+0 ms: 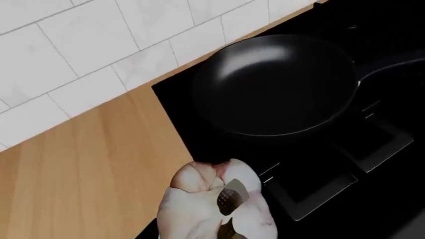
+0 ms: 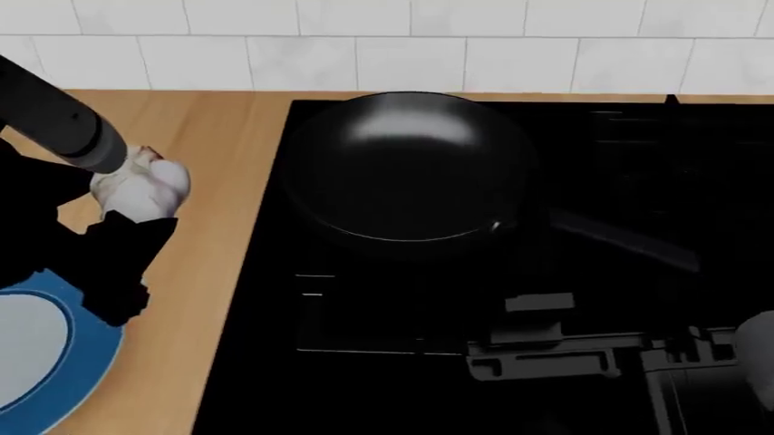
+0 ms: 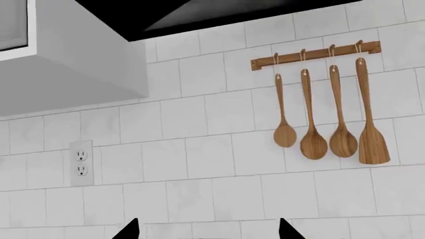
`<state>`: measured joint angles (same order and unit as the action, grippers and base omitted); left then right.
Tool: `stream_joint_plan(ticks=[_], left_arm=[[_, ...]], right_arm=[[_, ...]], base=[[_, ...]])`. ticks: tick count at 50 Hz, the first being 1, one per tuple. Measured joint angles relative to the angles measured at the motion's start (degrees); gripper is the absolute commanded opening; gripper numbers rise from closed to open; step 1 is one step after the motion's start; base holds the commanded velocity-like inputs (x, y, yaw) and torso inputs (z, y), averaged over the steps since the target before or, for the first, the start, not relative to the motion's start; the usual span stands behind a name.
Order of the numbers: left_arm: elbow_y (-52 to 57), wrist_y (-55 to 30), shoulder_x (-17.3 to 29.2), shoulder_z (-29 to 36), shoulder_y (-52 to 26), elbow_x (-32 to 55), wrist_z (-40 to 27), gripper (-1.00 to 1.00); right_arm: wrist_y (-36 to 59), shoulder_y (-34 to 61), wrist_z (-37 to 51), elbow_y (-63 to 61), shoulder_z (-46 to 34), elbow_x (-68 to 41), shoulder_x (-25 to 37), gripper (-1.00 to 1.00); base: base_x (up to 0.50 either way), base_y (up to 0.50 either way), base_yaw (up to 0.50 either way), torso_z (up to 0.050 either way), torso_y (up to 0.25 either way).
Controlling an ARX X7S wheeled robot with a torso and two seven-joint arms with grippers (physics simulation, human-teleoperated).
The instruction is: Pick the garlic from the plate and place it in the pan.
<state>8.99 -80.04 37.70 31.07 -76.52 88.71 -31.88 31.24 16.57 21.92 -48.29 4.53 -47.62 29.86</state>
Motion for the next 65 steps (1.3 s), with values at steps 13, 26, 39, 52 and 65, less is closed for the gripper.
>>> stream_joint_plan(ticks=[13,26,39,52,65], left_arm=[[-0.5,0.0,-0.2,1.2,-2.2,-0.9,1.7,-1.0],[-1.0,0.1,-0.6,2.7,-3.5,-1.9,3.4,-1.0],[-3.8,3.0,-6.1,10.0,-7.3,-10.4,13.9,-1.0],[-12.2,11.5,-16.1,22.1,-9.7,-23.3,29.7,-1.0],[-29.6,22.0,-24.7,31.4,-9.1,-34.8,41.9,-1.0]], right_arm=[[1.5,5.3,1.8,-0.6,0.8,-2.1,1.6,1.0],[1.9,7.4,2.8,-0.4,0.0,-1.8,1.7,1.0],[1.3,6.3,3.1,-0.3,-1.1,-0.1,1.3,1.0],[0.4,3.6,3.8,-1.0,-0.5,0.1,1.0,1.0],[-0.3,1.3,4.6,-2.0,0.6,-0.4,1.3,1.0]], base=[[0.5,0.0,0.0,0.0,0.001],[0.42,0.0,0.0,0.0,0.002],[0.0,0.0,0.0,0.0,0.0],[0.0,0.0,0.0,0.0,0.001],[0.0,0.0,0.0,0.0,0.0]])
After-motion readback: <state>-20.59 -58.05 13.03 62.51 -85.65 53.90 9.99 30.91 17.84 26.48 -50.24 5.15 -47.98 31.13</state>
